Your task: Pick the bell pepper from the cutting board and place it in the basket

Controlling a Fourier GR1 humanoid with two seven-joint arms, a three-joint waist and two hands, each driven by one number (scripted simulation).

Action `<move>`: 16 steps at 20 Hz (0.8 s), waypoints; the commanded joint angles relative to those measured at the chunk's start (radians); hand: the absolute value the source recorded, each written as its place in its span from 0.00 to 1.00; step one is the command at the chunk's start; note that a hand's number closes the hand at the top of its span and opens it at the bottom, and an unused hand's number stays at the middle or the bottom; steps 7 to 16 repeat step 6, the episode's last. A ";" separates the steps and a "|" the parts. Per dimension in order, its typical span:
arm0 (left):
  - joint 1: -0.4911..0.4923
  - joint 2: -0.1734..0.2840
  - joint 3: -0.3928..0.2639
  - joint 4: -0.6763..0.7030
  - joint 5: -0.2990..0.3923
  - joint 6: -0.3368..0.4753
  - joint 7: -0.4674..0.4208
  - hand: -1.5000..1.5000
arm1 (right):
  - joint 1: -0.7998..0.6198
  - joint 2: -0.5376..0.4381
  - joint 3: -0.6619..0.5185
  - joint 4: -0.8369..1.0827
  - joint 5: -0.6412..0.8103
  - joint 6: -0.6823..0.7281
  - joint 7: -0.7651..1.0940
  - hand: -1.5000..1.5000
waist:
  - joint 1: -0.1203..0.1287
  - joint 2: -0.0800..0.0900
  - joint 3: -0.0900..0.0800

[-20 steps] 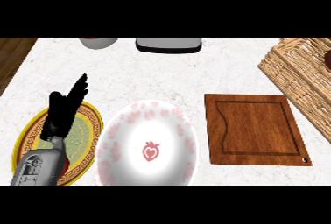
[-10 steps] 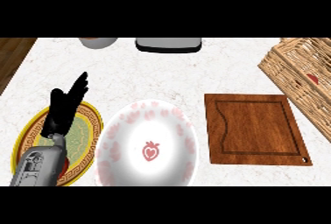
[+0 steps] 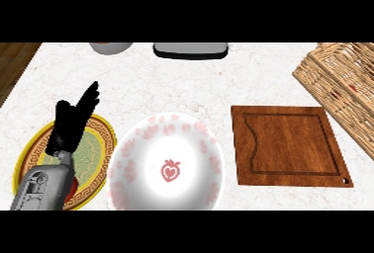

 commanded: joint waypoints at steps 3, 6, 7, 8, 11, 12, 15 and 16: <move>-0.012 -0.009 0.007 0.007 0.002 0.012 -0.017 0.50 | 0.080 -0.144 -0.069 0.068 -0.053 0.087 -0.011 0.00 | -0.001 0.008 0.004; -0.003 0.002 0.008 0.010 -0.002 0.005 -0.032 0.50 | 0.106 -0.214 -0.093 0.083 -0.075 0.164 -0.022 0.00 | -0.003 0.008 0.005; -0.003 0.002 0.008 0.010 -0.002 0.005 -0.032 0.50 | 0.106 -0.214 -0.093 0.083 -0.075 0.164 -0.022 0.00 | -0.003 0.008 0.005; -0.003 0.002 0.008 0.010 -0.002 0.005 -0.032 0.50 | 0.106 -0.214 -0.093 0.083 -0.075 0.164 -0.022 0.00 | -0.003 0.008 0.005; -0.003 0.002 0.008 0.010 -0.002 0.005 -0.032 0.50 | 0.106 -0.214 -0.093 0.083 -0.075 0.164 -0.022 0.00 | -0.003 0.008 0.005; -0.003 0.002 0.008 0.010 -0.002 0.005 -0.032 0.50 | 0.106 -0.214 -0.093 0.083 -0.075 0.164 -0.022 0.00 | -0.003 0.008 0.005; -0.003 0.002 0.008 0.010 -0.002 0.005 -0.032 0.50 | 0.106 -0.214 -0.093 0.083 -0.075 0.164 -0.022 0.00 | -0.003 0.008 0.005; -0.003 0.002 0.008 0.010 -0.002 0.005 -0.032 0.50 | 0.106 -0.214 -0.093 0.083 -0.075 0.164 -0.022 0.00 | -0.003 0.008 0.005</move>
